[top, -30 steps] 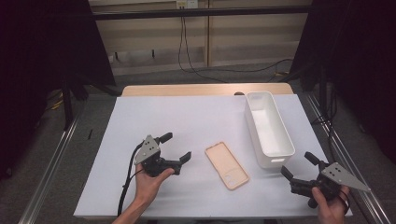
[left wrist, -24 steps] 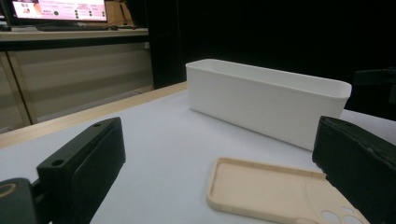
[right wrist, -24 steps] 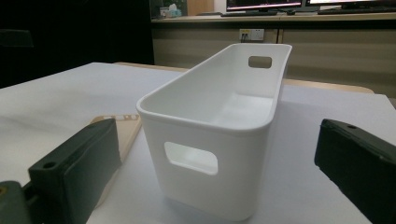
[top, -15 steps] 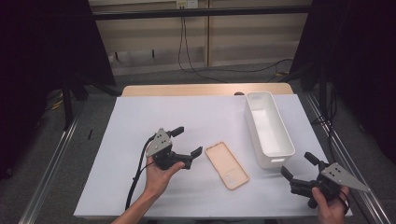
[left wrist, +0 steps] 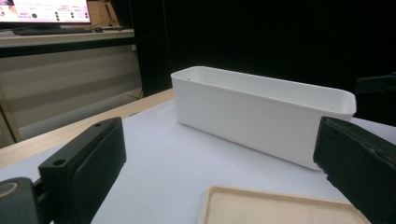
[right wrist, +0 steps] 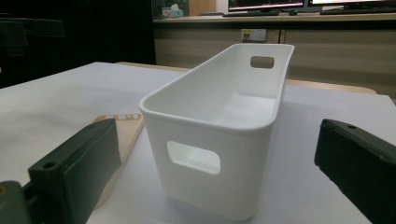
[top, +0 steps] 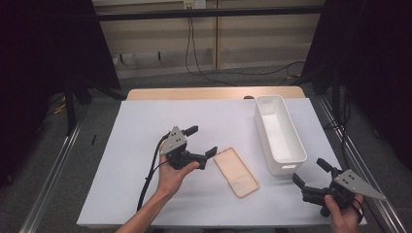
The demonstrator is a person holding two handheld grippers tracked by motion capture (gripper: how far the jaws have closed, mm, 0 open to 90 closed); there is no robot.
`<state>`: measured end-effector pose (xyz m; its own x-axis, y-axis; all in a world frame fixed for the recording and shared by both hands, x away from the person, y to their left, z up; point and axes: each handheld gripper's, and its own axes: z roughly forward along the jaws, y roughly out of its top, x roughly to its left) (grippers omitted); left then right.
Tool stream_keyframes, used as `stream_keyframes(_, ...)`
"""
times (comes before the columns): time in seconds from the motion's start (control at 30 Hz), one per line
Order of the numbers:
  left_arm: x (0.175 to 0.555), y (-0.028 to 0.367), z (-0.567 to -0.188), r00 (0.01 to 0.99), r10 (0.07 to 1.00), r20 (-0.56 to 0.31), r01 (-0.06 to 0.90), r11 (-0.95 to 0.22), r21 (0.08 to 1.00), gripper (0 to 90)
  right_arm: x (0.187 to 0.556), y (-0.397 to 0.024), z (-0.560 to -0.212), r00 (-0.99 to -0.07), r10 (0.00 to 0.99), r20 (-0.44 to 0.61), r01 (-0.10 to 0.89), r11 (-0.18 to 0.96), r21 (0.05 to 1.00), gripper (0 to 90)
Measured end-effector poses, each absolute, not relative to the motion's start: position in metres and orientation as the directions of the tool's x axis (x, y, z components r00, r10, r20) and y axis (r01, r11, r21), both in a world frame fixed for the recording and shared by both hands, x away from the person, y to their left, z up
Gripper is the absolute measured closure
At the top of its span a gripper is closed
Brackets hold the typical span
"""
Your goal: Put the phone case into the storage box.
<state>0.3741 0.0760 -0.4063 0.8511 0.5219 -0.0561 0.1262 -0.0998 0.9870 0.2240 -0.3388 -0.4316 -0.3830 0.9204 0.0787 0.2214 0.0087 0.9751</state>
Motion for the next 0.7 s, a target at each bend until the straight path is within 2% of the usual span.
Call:
stream_keyframes(0.07,0.376,0.073,-0.407,0.839,0.542,-0.045,0.119,-0.102,0.988,2.4,0.224,-0.339,-0.432,-0.384,0.920,0.080,0.222,0.008,0.975,0.0)
stream_keyframes(0.47,0.391,0.056,-0.405,0.848,0.526,-0.059,0.128,-0.095,0.987,3.7,0.224,-0.339,-0.432,-0.384,0.920,0.077,0.221,0.011,0.975,0.0)
stream_keyframes(0.7,0.394,0.045,-0.408,0.857,0.514,-0.041,0.118,-0.118,0.986,8.4,0.224,-0.339,-0.432,-0.386,0.919,0.077,0.224,0.013,0.975,0.0)
